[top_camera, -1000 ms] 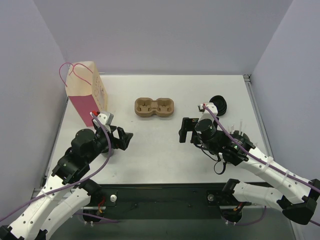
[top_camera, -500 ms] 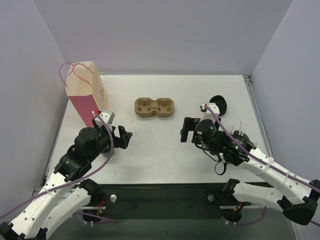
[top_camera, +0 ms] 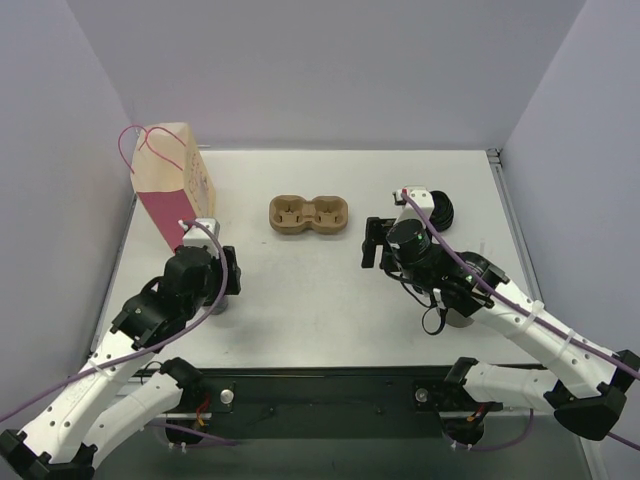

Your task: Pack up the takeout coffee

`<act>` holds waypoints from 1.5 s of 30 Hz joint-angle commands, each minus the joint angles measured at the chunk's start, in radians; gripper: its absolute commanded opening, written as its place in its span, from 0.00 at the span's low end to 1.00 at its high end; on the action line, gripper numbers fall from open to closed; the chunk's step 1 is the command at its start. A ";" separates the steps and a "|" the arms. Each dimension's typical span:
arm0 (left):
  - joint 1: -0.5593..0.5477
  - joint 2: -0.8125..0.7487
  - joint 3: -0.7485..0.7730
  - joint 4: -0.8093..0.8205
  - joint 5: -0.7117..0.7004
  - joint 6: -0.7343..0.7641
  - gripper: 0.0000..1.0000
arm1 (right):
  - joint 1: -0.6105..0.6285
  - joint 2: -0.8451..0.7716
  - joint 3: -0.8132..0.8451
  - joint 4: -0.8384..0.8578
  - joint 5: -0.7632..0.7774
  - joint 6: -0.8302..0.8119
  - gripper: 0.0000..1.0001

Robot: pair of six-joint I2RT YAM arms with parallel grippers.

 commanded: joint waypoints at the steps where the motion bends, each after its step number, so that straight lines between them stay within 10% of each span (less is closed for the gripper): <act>1: 0.000 0.029 0.073 -0.194 -0.163 -0.135 0.70 | 0.005 -0.016 -0.021 0.000 -0.037 -0.028 0.73; 11: 0.000 0.128 0.021 -0.095 -0.141 -0.108 0.50 | 0.003 -0.073 -0.087 0.010 -0.111 -0.057 0.65; 45: 0.031 0.263 0.021 -0.105 -0.143 -0.091 0.30 | 0.013 -0.115 -0.104 0.007 -0.185 -0.054 0.63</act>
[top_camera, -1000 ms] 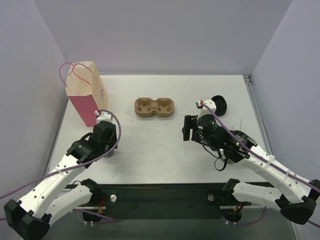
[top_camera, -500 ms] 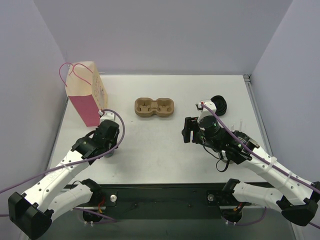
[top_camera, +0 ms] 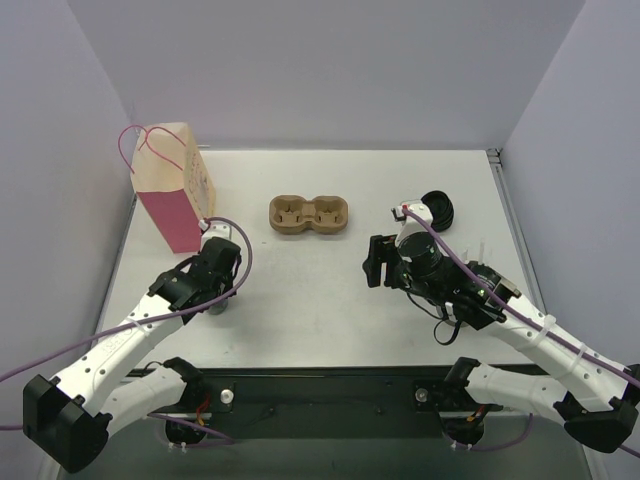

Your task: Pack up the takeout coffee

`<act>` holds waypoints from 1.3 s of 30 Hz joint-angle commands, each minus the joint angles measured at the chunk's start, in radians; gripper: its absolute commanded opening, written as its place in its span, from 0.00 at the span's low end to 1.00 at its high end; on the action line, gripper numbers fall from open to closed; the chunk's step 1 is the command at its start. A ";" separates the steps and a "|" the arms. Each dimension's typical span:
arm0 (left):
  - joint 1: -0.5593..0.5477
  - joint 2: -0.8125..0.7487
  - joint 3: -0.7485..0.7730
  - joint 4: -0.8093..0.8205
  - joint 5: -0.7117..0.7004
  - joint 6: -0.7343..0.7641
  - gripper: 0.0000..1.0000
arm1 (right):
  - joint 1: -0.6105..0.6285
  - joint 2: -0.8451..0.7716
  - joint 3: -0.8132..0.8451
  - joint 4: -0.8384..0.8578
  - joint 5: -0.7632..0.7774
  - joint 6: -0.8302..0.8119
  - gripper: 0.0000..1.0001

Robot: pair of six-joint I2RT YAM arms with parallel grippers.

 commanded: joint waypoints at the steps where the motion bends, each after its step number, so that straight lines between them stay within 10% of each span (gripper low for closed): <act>1: 0.008 -0.013 0.020 0.016 -0.008 0.004 0.28 | 0.006 -0.012 -0.006 0.005 -0.002 0.000 0.63; 13: 0.008 -0.008 0.028 0.003 -0.003 0.010 0.00 | 0.006 -0.014 -0.012 0.005 -0.005 0.000 0.63; 39: 0.001 0.001 0.216 -0.138 -0.100 0.012 0.00 | 0.008 0.000 -0.004 0.005 -0.017 0.000 0.62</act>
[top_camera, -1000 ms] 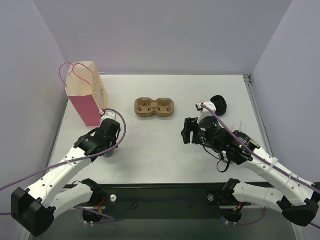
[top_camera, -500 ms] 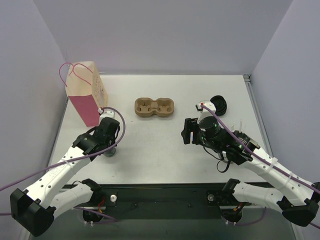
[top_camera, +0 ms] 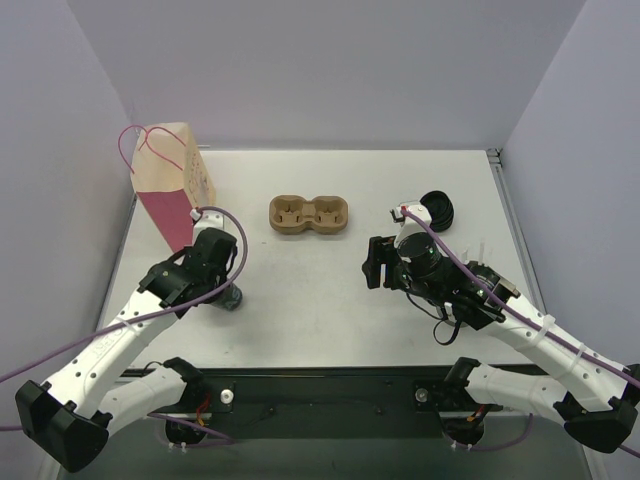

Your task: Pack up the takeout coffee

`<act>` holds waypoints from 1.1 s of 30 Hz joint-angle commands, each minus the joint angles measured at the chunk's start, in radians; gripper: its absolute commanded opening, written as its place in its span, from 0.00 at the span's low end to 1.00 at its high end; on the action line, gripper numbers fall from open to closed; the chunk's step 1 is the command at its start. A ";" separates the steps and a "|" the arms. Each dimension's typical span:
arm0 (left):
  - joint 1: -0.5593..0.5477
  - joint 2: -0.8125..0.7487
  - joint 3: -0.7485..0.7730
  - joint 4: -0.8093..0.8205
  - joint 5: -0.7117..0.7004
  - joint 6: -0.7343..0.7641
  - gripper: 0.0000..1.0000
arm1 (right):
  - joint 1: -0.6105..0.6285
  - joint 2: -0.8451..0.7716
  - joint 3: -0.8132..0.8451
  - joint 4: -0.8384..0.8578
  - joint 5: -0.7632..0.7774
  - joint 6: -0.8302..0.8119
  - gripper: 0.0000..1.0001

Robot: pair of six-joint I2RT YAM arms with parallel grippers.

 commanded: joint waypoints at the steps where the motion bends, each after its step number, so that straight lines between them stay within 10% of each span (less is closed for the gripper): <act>1: -0.002 0.000 0.100 -0.040 -0.024 0.006 0.00 | 0.007 -0.002 0.002 0.005 0.000 0.000 0.62; 33: -0.054 -0.017 0.378 0.022 0.131 0.167 0.00 | 0.005 -0.059 0.007 0.003 -0.020 0.009 0.62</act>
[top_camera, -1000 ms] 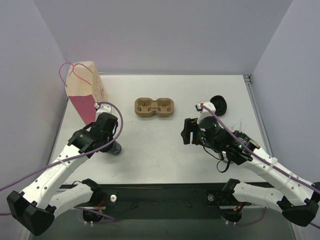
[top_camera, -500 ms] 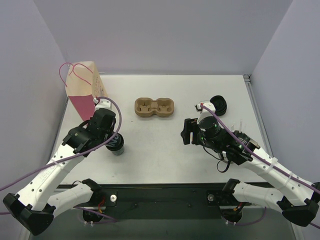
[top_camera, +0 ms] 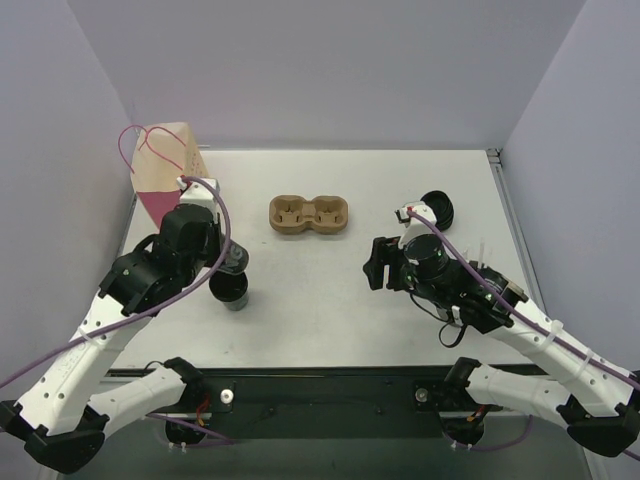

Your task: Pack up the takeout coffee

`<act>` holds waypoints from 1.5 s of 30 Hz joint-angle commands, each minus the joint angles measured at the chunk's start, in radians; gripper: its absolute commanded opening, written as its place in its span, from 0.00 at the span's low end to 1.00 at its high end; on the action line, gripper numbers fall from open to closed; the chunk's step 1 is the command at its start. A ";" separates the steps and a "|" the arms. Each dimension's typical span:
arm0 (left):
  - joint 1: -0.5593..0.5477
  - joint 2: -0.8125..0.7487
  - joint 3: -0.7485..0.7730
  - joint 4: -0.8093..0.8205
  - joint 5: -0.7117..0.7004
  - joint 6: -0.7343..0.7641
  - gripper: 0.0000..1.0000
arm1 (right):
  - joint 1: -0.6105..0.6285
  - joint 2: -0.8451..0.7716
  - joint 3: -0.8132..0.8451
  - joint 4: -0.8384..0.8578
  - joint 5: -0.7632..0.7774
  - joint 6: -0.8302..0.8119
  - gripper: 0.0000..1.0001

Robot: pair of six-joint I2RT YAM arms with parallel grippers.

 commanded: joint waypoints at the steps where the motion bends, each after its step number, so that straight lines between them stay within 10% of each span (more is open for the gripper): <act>1: -0.035 0.008 0.063 0.119 0.043 0.066 0.00 | 0.004 -0.042 0.005 0.002 0.002 0.010 0.62; 19: -0.582 0.376 -0.032 0.392 -0.391 0.141 0.00 | 0.001 -0.269 -0.058 -0.015 0.263 0.035 0.63; 41: -0.783 0.770 -0.011 0.390 -0.533 0.003 0.00 | 0.001 -0.303 -0.071 -0.017 0.284 0.030 0.63; 45: -0.791 0.764 0.000 0.345 -0.523 -0.028 0.34 | 0.001 -0.295 -0.071 -0.017 0.278 0.030 0.63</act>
